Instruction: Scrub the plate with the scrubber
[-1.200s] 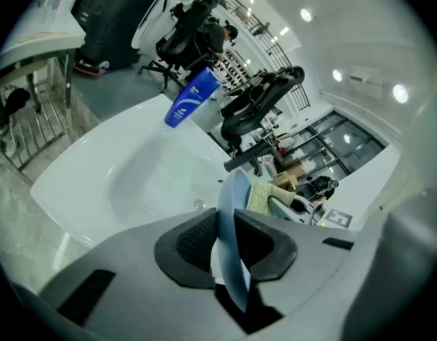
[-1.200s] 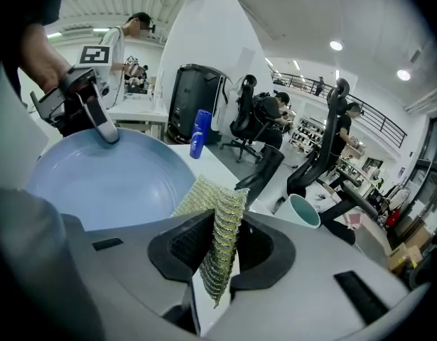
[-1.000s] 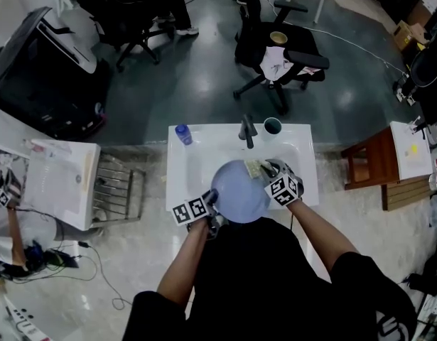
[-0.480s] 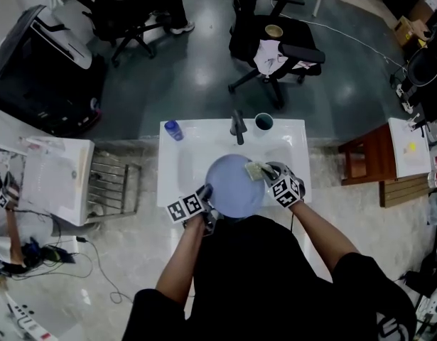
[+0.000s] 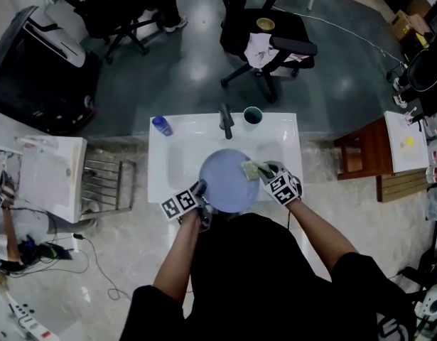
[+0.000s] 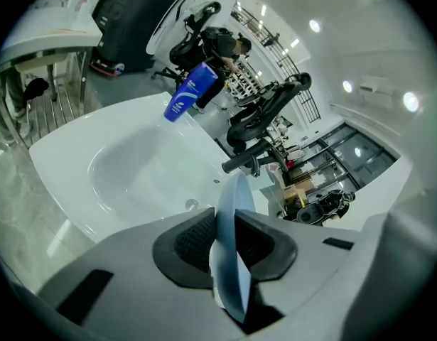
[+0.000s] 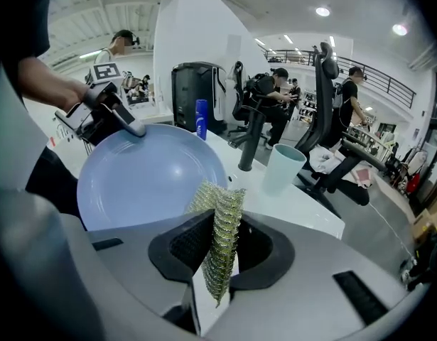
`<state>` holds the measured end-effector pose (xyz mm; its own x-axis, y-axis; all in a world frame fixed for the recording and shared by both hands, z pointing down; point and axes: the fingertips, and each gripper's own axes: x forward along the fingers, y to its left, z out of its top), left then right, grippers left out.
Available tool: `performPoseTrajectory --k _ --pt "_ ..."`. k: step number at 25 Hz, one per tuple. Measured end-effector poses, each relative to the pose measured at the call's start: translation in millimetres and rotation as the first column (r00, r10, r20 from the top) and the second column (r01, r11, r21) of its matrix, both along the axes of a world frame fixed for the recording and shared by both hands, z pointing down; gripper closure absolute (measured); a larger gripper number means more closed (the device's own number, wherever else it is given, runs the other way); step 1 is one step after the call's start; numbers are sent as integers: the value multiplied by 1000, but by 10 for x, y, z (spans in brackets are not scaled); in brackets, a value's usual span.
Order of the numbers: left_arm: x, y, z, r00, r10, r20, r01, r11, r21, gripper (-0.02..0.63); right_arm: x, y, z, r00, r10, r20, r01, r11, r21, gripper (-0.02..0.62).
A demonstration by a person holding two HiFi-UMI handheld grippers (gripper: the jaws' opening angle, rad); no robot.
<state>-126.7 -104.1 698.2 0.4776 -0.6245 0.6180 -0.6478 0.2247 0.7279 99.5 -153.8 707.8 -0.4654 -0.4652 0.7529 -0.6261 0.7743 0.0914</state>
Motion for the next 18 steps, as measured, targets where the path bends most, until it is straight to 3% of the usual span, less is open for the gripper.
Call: performPoseTrajectory --k 18 --pt "225 55 139 986 -168 -18 168 986 3 546 265 314 -4 996 -2 93 12 994 -110 529"
